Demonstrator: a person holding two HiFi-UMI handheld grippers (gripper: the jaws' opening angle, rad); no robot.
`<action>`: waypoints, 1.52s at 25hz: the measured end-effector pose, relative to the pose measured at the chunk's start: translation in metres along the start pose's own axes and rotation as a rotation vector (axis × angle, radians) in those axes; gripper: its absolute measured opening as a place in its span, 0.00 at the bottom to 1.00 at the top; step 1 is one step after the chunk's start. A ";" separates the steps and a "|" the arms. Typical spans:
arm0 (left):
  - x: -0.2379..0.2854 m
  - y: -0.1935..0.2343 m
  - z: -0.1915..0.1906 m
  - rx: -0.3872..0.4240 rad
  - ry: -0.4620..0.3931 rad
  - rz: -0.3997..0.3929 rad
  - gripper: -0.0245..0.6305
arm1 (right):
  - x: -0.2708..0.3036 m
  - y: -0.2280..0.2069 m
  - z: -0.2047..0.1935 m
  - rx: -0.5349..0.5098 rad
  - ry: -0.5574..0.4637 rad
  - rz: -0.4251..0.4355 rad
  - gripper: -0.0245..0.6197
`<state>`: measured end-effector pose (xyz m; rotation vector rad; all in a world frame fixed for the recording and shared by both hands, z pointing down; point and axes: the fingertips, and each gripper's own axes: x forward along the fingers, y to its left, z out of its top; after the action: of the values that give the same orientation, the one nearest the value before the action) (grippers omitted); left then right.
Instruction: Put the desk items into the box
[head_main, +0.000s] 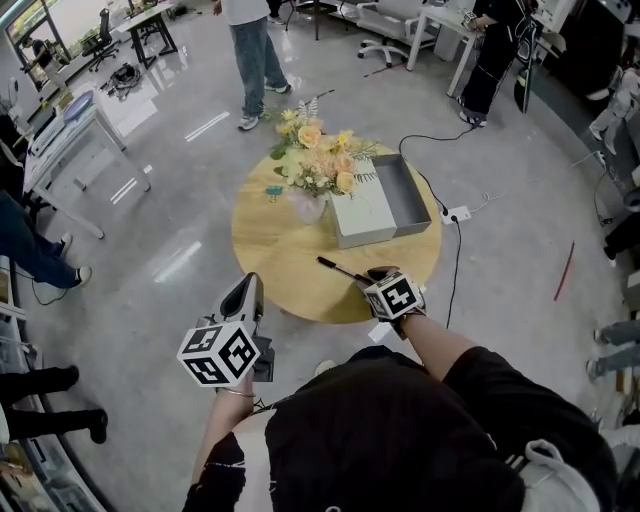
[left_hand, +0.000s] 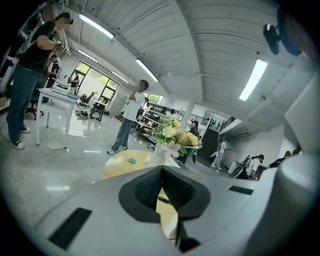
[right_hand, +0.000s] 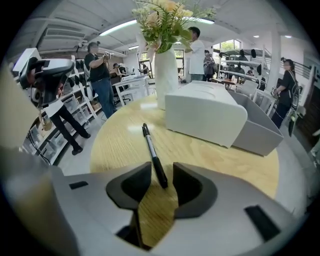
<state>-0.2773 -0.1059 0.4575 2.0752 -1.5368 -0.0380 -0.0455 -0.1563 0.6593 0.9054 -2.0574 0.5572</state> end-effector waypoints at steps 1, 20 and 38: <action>0.001 -0.001 0.000 0.001 0.001 -0.001 0.05 | 0.000 0.001 0.002 -0.001 -0.004 0.006 0.26; 0.009 -0.002 -0.005 0.005 0.022 -0.009 0.05 | 0.005 0.002 0.002 -0.007 0.024 -0.031 0.22; 0.004 0.006 -0.009 -0.012 0.019 0.006 0.05 | 0.008 -0.002 0.000 0.016 0.045 -0.045 0.12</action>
<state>-0.2787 -0.1070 0.4689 2.0562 -1.5281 -0.0252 -0.0470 -0.1610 0.6659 0.9379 -1.9894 0.5651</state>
